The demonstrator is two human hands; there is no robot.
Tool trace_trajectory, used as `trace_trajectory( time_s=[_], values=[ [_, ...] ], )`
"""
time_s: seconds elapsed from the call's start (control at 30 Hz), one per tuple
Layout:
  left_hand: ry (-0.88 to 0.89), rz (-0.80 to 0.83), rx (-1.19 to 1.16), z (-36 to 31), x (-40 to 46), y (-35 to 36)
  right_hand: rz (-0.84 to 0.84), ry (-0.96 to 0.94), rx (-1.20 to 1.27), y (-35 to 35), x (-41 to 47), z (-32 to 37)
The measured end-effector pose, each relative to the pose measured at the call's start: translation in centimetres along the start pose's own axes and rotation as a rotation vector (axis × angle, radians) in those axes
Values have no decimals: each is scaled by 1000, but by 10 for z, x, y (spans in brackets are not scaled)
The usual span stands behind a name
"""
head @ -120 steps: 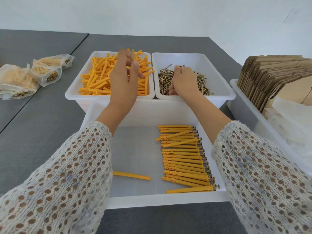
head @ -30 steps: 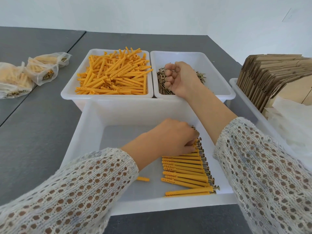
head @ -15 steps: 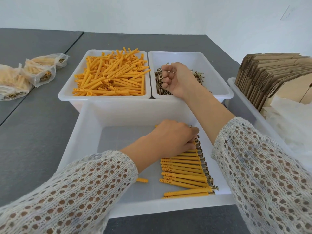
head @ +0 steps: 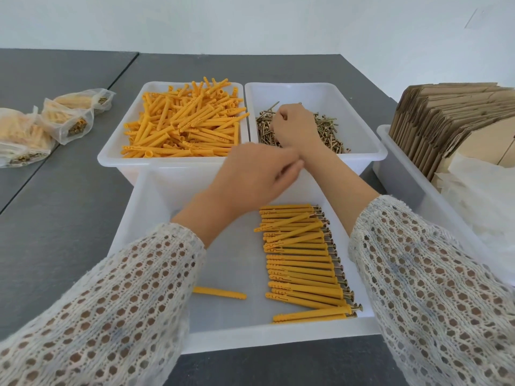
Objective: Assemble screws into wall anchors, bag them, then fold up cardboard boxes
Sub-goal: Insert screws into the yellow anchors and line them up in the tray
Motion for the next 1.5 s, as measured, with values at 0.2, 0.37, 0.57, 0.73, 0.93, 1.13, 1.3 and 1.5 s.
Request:
trace_trajectory(
  time_s=[0.2,0.37,0.57,0.73,0.93,1.13,1.3,1.5],
  values=[
    [-287,-198,145,49,-12,-28,227,138,-322,11,0,-21],
    [-628,-70,185,102,-27,-19,362,187,-426,17,-2,-22],
    [-816,226,83,124,-31,-1,436,166,-412,19,-2,-20],
    [-678,354,3,122,-27,4,489,166,-363,23,-4,-17],
    [-636,261,-61,117,-26,0,485,167,-411,23,-6,-14],
    [-646,200,-103,116,-27,-3,322,100,-334,14,-7,-13],
    [-652,185,-60,115,-26,-3,146,48,-251,4,-9,-10],
    [-639,140,-72,113,-26,-7,96,37,-208,1,-10,-10]
  ],
)
Point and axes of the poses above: each hand's wrist, its own x-axis towards the middle knuckle, its own y-axis out of the palm, z = x × y, the point moved 6 cm from there along x, towards the middle knuckle, and after that the axes turned 11 degrees about z, right-handed, at the moved point
